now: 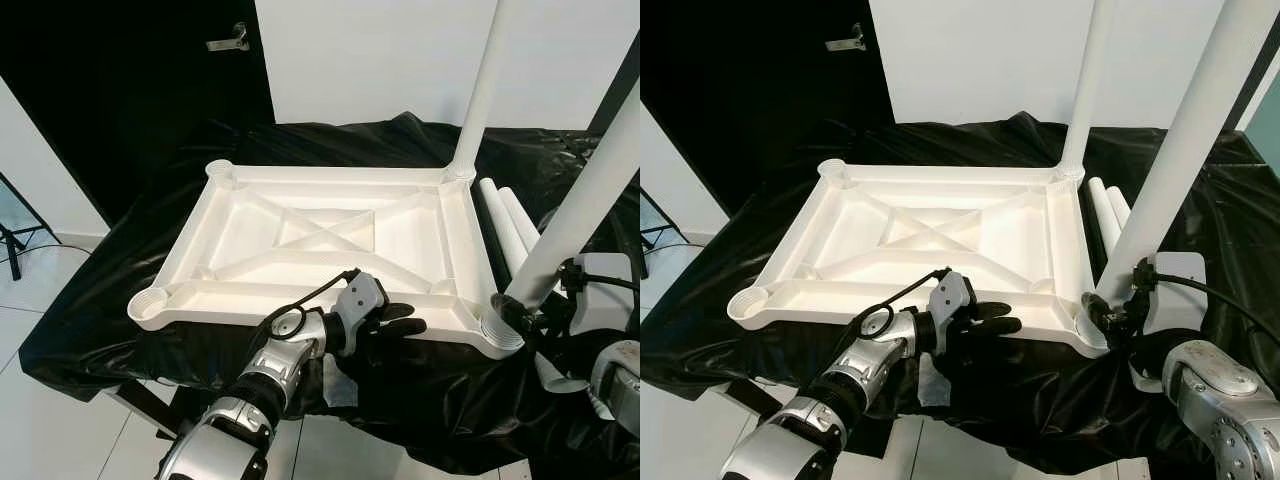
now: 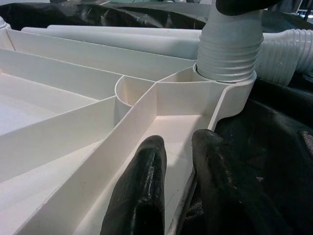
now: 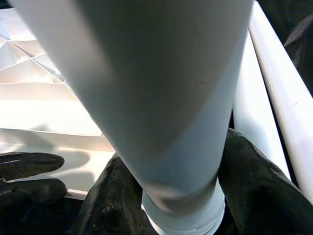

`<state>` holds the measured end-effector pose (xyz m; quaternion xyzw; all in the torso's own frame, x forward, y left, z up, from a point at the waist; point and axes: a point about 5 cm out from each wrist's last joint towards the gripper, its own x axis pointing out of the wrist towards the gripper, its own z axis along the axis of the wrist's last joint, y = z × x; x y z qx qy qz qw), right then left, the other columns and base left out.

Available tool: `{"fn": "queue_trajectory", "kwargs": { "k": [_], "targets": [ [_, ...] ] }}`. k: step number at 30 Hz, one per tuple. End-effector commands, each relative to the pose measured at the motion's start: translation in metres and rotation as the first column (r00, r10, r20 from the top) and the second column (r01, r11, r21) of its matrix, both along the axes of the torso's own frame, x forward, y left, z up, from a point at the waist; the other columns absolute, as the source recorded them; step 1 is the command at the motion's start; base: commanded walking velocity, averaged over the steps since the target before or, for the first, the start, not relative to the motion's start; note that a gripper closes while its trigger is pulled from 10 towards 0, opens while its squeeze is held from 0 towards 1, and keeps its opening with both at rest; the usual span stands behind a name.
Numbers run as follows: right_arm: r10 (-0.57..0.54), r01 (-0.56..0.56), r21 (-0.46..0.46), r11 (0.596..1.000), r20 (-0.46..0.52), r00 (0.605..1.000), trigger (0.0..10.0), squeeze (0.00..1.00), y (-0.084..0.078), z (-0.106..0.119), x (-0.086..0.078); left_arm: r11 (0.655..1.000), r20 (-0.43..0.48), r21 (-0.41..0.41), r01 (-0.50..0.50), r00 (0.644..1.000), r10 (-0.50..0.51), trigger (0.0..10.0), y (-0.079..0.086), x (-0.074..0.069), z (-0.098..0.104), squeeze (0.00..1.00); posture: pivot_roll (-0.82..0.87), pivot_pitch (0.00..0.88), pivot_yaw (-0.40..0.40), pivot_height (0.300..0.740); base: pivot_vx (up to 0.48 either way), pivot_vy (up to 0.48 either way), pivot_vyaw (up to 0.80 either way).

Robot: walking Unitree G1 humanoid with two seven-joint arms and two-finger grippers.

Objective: Building children table

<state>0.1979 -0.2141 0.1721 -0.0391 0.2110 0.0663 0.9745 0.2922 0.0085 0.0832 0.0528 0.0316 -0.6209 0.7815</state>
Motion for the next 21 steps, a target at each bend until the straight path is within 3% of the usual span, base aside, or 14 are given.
{"fn": "queue_trajectory", "kwargs": {
  "k": [1,8,11,17,21],
  "targets": [
    [0.123,-0.093,0.123,0.988,-0.267,0.956,10.0,0.0,0.015,-0.037,-0.013,0.998,-0.056,0.056,0.0,0.998,0.003,10.0,0.001,-0.007,-0.015,0.0,-0.23,0.027,0.049,0.74,0.0,0.0,0.0],
    [0.136,-0.083,0.196,0.977,-0.278,0.951,10.0,0.0,0.019,-0.036,-0.011,0.998,-0.055,0.057,-0.001,0.998,0.004,10.0,0.001,-0.006,-0.015,0.0,-0.23,0.027,0.049,0.74,0.0,0.0,0.0],
    [0.17,-0.092,0.276,0.957,-0.271,0.947,10.0,0.0,0.028,-0.034,-0.009,0.998,-0.054,0.057,-0.004,0.999,0.007,10.0,0.002,-0.006,-0.015,0.0,-0.22,0.027,0.048,0.74,0.0,0.0,0.0],
    [0.171,-0.093,0.279,0.956,-0.268,0.948,10.0,0.0,0.027,-0.031,-0.007,0.998,-0.054,0.057,-0.006,0.998,0.009,10.0,0.002,-0.007,-0.015,0.0,-0.22,0.029,0.046,0.74,0.0,0.0,0.0],
    [0.186,-0.126,0.23,0.965,-0.262,0.947,10.0,0.0,0.023,-0.025,-0.007,0.998,-0.057,0.055,-0.009,0.998,0.012,10.0,0.002,-0.007,-0.016,0.0,-0.22,0.031,0.042,0.74,0.0,0.0,0.0]
  ]
}}
